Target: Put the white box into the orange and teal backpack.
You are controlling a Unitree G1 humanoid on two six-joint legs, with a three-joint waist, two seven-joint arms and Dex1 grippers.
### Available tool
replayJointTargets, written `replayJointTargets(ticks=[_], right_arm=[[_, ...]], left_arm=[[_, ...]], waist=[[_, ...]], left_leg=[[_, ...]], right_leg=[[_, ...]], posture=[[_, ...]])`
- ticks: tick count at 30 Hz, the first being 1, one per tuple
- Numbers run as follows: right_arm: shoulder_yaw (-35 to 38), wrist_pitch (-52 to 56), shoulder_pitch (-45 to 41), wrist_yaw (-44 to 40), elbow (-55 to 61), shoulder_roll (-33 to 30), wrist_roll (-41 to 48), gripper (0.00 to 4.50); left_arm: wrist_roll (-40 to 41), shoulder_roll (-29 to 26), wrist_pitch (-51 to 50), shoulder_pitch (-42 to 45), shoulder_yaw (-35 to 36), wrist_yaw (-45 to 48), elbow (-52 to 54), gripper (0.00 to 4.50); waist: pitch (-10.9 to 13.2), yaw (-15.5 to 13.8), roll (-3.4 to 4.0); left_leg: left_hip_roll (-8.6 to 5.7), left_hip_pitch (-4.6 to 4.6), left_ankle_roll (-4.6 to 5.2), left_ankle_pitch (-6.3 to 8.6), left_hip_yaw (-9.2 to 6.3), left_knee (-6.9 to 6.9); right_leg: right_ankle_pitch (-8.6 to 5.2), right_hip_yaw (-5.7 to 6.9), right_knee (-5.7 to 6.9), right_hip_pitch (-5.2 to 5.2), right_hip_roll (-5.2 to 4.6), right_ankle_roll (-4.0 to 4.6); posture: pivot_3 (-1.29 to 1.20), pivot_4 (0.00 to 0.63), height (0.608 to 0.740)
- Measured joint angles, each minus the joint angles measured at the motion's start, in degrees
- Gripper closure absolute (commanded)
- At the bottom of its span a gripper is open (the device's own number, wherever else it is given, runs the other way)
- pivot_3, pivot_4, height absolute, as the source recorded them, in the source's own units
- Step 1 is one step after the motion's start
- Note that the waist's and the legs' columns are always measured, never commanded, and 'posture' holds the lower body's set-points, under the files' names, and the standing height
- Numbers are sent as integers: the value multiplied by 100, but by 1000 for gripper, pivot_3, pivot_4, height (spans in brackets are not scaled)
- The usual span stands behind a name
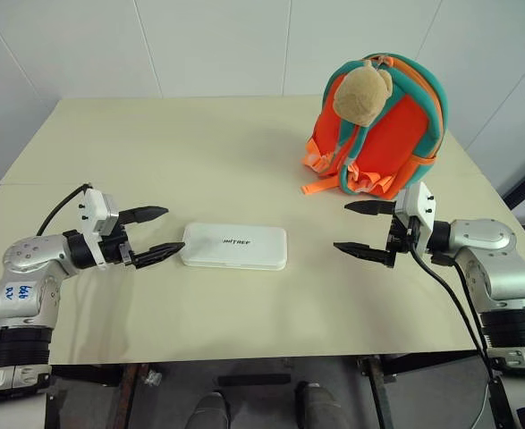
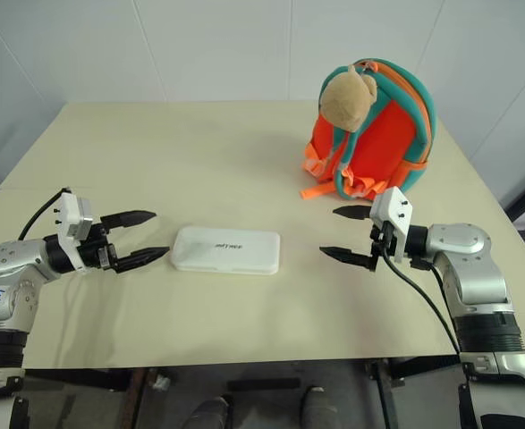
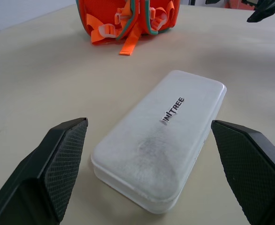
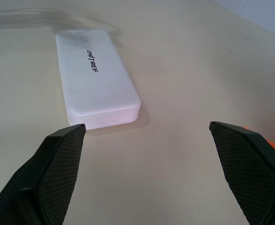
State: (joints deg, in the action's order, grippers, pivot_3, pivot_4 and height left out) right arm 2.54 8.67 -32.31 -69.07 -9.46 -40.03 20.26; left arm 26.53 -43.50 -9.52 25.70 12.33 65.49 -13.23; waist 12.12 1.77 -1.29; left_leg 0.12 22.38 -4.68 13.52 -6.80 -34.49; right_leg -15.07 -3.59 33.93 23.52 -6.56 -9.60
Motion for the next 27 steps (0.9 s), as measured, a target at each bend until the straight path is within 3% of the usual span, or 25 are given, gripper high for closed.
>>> replayJointTargets(ticks=[16, 18, 21, 27], right_arm=[[-454, -262, -479, -108, -564, 571, -131, 28], [-482, -262, -479, -124, -564, 659, -130, 410], [-538, -266, -466, -124, -558, 743, -133, 1260], [-800, -583, -319, 128, -800, 1015, -571, 3192]], left_arm=[[0, -120, 156, -117, 186, -135, 13, 0], [0, -197, 159, -157, 273, -152, 14, 0], [-6, -275, 273, -284, 340, -138, -14, 568], [-248, -295, 617, -295, 357, -220, -647, 2318]], waist=[[0, 7, 0], [0, 20, 1], [0, 21, 1], [0, 10, 0]], left_leg=[[0, 0, 0, 0, -1, -7], [0, 0, 0, 0, 0, -7], [0, -1, 0, 0, 0, -7], [0, -2, 0, 0, 0, -13]], right_leg=[[0, 0, 7, 0, 0, -1], [0, 0, 9, 1, 0, -1], [0, 0, 9, 0, 0, 0], [0, 0, 16, 0, 1, 0]], posture=[[0, 150, 740], [0, 150, 740], [0, 150, 740], [0, 150, 740]])
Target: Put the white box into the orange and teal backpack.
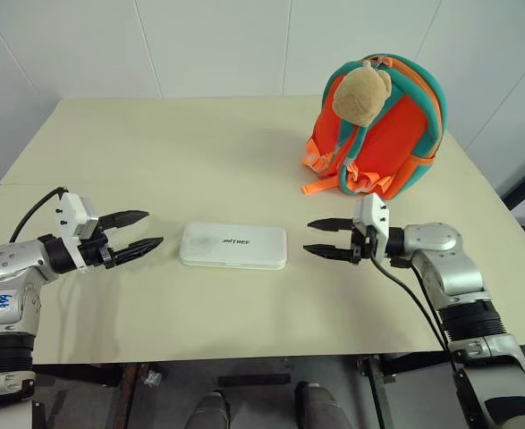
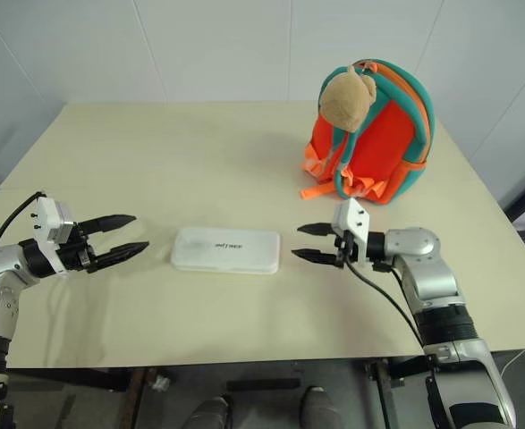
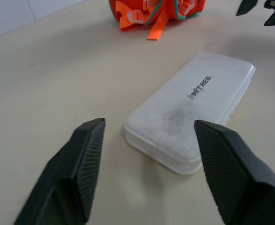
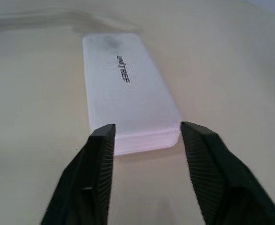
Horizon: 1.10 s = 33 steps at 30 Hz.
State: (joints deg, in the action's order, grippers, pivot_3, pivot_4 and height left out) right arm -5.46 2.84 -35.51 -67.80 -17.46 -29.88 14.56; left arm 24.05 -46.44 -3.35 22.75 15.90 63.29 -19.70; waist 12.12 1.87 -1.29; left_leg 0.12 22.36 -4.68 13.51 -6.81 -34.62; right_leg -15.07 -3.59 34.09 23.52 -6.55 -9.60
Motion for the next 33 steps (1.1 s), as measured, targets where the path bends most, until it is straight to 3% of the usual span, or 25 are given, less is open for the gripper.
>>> replayJointTargets(ticks=[4, 7, 15, 33], right_arm=[[-83, -249, -4, 198, -387, 218, -208, 4500], [-87, -445, -39, 254, -764, 245, -371, 4500], [-141, -658, -295, 522, -1492, 432, -752, 4500], [-345, -200, -202, 529, -786, 823, -766, 4500]], left_arm=[[-323, 0, 343, 250, -98, -37, -588, 3592], [-602, 3, 528, 414, -264, -126, -882, 4451], [-1069, 303, 718, 656, -757, -279, -1224, 4451], [-1114, 679, 784, 566, -919, -389, -1260, 4451]], waist=[[0, -2, 0], [0, -3, 0], [0, 21, 0], [0, 78, 0]], left_leg=[[-1, 0, -1, -1, 0, -4], [-1, 0, -1, -1, 0, -3], [-1, -3, -2, -1, 0, -4], [-1, -3, -4, -3, -5, -32]], right_leg=[[0, 0, 4, 0, 0, 0], [0, 0, 5, 0, 0, 0], [0, 0, 16, 1, 1, 0], [-1, 0, 44, 1, 1, 1]], posture=[[0, 150, 740], [0, 150, 740], [0, 150, 740], [0, 150, 740]])
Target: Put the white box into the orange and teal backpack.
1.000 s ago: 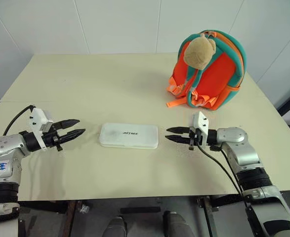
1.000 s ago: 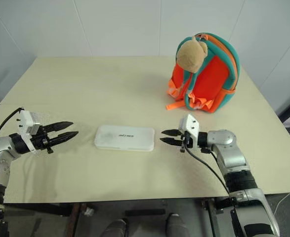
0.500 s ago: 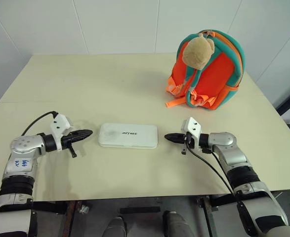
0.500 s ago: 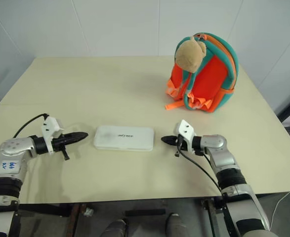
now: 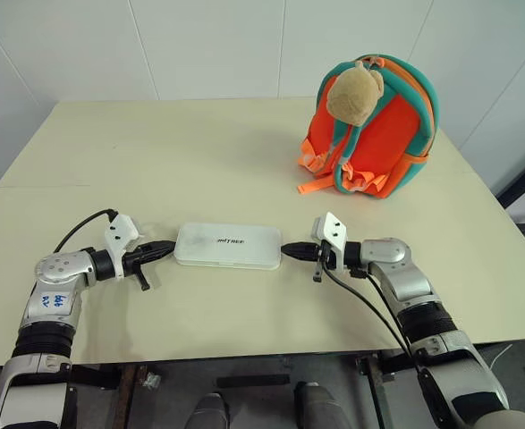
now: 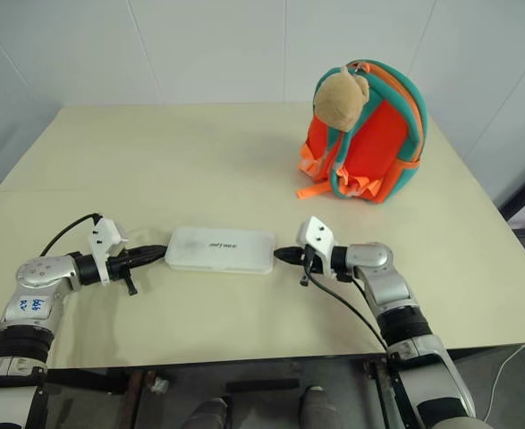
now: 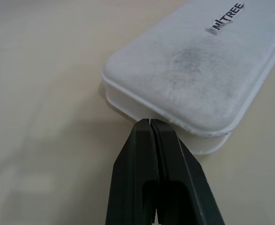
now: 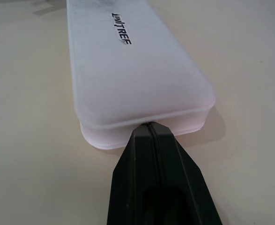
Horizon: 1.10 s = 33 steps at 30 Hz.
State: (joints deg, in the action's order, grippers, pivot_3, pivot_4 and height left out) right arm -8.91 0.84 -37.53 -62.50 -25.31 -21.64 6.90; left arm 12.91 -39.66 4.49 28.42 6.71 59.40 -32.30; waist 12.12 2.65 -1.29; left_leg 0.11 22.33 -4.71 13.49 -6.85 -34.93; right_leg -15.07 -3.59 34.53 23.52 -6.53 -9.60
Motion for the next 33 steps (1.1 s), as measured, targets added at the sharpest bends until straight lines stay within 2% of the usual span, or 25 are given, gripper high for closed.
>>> replayJointTargets(ticks=[12, 23, 30, 32, 33], right_arm=[[53, 189, 94, -66, 191, -207, 26, 4500], [236, 324, 305, -295, 407, -658, 150, 4500], [282, 398, 414, -304, 496, -711, 153, 4500], [293, 417, 412, -303, 487, -732, 153, 4128], [292, 424, 410, -316, 480, -762, 153, 3910]], left_arm=[[7, 264, -23, -73, -5, -44, 80, 4451], [189, 409, -655, -959, -93, 7, 1578, 4451], [253, 433, -973, -1177, -89, -78, 2009, 4451], [253, 433, -985, -1170, -80, -117, 2021, 4500], [253, 433, -998, -1155, -86, -123, 2019, 4307]], waist=[[0, -32, 0], [0, -79, 0], [0, -86, 0], [0, -91, 0], [0, -97, 0]], left_leg=[[-2, 0, 0, 0, 0, -3], [-2, -2, 0, 1, 0, -3], [-2, -2, 0, 1, 0, -3], [-2, -3, 0, 1, 0, -3], [-2, -3, 0, 1, 0, -4]], right_leg=[[0, 0, -2, -2, -1, 0], [-1, -1, -4, -5, -2, 2], [-2, -1, -6, -7, -2, 3], [-2, -1, -6, -7, -2, 3], [-2, -1, -7, -7, -2, 3]], posture=[[0, 150, 740], [0, 150, 740], [0, 150, 740], [0, 150, 740], [0, 150, 740]])
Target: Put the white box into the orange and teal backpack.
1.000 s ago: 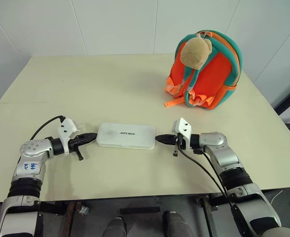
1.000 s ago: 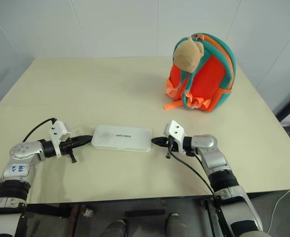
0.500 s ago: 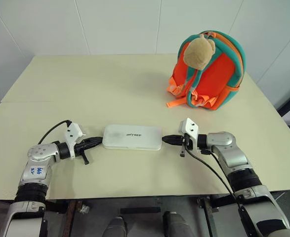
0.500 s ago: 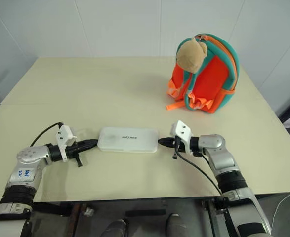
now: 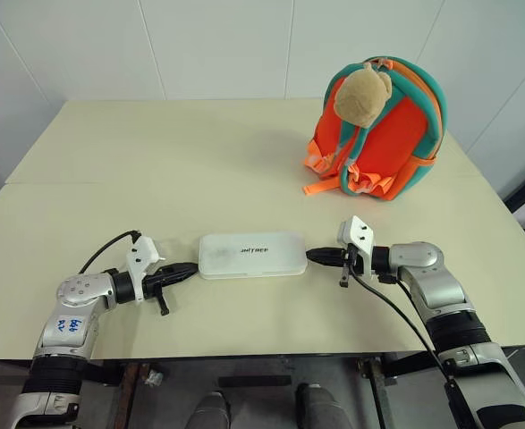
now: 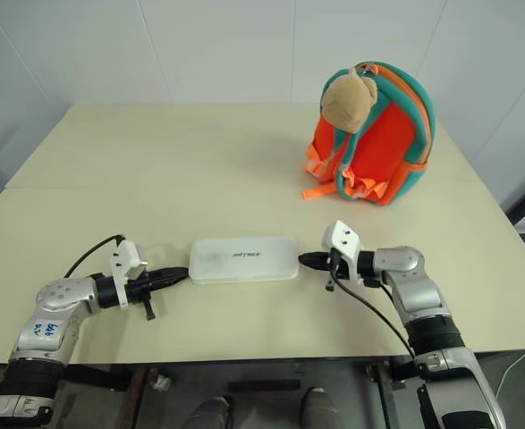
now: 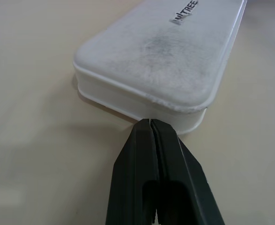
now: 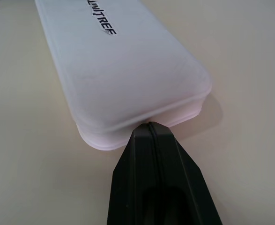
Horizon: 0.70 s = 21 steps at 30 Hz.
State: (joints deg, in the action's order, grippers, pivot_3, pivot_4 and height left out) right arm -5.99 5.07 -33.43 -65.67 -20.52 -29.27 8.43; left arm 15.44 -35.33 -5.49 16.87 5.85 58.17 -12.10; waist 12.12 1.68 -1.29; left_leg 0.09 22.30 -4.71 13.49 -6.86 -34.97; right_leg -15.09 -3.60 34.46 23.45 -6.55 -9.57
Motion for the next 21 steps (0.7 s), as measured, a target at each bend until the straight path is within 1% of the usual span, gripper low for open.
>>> replayJointTargets(ticks=[2, 7, 11, 12, 15, 18, 21], right_arm=[[-2, 41, -3, -56, -4, -78, 4, 3284], [7, 170, -40, -198, -16, -455, 5, 1619], [25, 529, -133, -413, -13, -845, 65, 291], [34, 757, -175, -485, 13, -897, 149, 2], [33, 1514, -364, -659, 181, -943, 397, 0], [30, 2102, -584, -687, 325, -936, 556, 0], [-62, 2575, -799, -643, 344, -765, 632, 0]], left_arm=[[0, -4, -66, 40, -4, -59, -2, 3920], [91, -302, -408, 88, 67, 25, -1, 2426], [472, -617, -1084, 111, 313, 240, 1, 1170], [628, -714, -1496, 188, 338, 277, -8, 853], [1125, -1004, -2957, 540, 453, 322, -72, 14], [1545, -1007, -4035, 955, 602, 249, -244, 14], [1906, -911, -5394, 1418, 667, -39, -604, 14]], waist=[[0, -1, 0], [0, 18, 0], [1, 42, 0], [1, 41, 0], [1, 58, -1], [1, 61, -1], [1, 77, -1]], left_leg=[[0, 1, 0, 0, 0, -1], [0, 3, 0, 0, 0, 3], [0, 2, 1, 2, 1, 5], [1, 3, 2, 2, 0, 4], [1, 3, 2, 1, -2, 1], [0, 2, 2, 1, -2, 2], [0, 4, 2, 1, -6, 2]], right_leg=[[0, 0, -1, 0, 0, 0], [0, 0, -6, 2, 0, 1], [-1, 0, -8, 2, 0, 2], [-1, 0, -7, 2, 1, 2], [-1, 0, -2, 2, 1, 1], [-2, 0, -2, 1, 1, 0], [-4, 3, -1, 2, 2, -4]], posture=[[0, 150, 740], [0, 150, 740], [0, 150, 740], [0, 150, 740], [0, 150, 740], [0, 150, 740], [0, 150, 740]])
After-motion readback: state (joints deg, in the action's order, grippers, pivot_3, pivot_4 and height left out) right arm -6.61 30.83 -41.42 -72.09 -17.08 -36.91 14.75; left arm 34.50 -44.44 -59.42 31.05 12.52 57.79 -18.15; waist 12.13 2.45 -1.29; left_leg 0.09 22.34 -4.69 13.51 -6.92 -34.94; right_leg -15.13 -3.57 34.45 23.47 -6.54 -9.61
